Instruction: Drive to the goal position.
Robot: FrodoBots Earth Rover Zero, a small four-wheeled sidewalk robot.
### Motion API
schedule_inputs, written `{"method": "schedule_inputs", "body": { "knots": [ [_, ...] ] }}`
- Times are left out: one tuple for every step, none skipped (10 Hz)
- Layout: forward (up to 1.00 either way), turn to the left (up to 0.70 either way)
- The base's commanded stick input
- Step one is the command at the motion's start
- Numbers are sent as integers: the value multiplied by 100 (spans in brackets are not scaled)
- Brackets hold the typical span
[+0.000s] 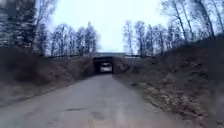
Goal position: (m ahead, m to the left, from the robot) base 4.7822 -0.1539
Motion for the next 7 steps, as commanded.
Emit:
{"method": "schedule_inputs", "body": {
  "knots": [
    [100,0],
    [100,0],
    [100,0],
    [100,2],
    [100,10],
    [100,17],
    [100,25]
  ]
}}
